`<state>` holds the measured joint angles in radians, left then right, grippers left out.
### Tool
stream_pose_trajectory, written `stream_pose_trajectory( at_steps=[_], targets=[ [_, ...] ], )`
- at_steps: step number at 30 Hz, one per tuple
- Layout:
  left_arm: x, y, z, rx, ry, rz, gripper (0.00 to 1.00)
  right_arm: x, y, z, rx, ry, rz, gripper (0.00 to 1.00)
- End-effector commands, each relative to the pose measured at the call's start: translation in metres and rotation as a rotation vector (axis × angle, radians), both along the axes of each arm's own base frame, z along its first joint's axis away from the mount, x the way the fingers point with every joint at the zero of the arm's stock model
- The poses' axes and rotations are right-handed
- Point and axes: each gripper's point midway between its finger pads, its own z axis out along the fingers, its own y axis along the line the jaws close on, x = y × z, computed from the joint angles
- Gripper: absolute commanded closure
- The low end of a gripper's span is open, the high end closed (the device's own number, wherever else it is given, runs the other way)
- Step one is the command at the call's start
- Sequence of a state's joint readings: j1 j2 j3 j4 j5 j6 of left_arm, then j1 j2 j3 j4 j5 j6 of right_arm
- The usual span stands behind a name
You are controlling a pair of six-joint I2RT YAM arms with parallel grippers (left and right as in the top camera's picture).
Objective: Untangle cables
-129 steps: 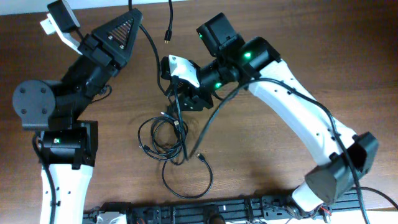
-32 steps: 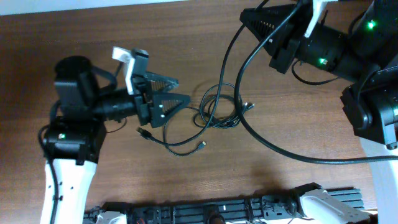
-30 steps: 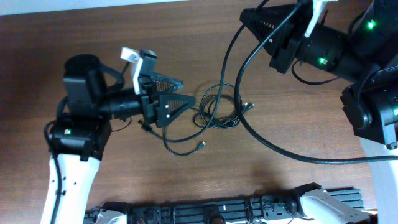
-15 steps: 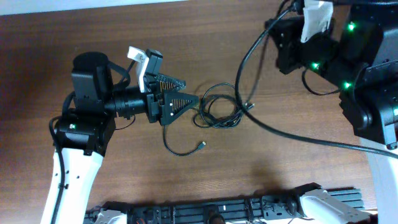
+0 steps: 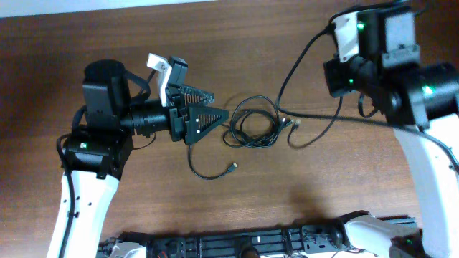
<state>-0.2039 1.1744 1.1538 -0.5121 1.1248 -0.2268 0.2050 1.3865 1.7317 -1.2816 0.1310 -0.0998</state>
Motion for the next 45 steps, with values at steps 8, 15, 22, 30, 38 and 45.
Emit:
stream_pose_trajectory(
  at_steps=[8, 15, 22, 30, 38, 45],
  targets=[
    [0.001, -0.001, 0.002, 0.006, -0.027, -0.001, 0.1, -0.054, -0.009, -0.06, -0.038, 0.422, -0.065, 0.96],
    [0.001, -0.001, 0.002, 0.005, -0.027, -0.001, 0.1, -0.073, -0.02, -0.064, -0.071, 0.494, -0.139, 0.96],
    [0.001, -0.001, 0.002, 0.006, -0.027, -0.001, 0.1, -0.057, -0.085, -0.038, -0.301, 0.271, -0.559, 0.96],
    [0.0, -0.001, 0.002, 0.006, -0.026, -0.002, 0.1, -0.039, -0.13, -0.026, -0.241, 0.112, -0.822, 0.96],
    [0.0, -0.001, 0.001, 0.007, -0.023, -0.002, 0.09, -0.049, -0.226, -0.016, -0.194, 0.029, -1.09, 0.96],
    [0.006, 0.001, -0.001, 0.026, -0.027, 0.031, 0.09, -0.068, -0.304, -0.017, -0.027, -0.073, -1.301, 0.96]
  ],
)
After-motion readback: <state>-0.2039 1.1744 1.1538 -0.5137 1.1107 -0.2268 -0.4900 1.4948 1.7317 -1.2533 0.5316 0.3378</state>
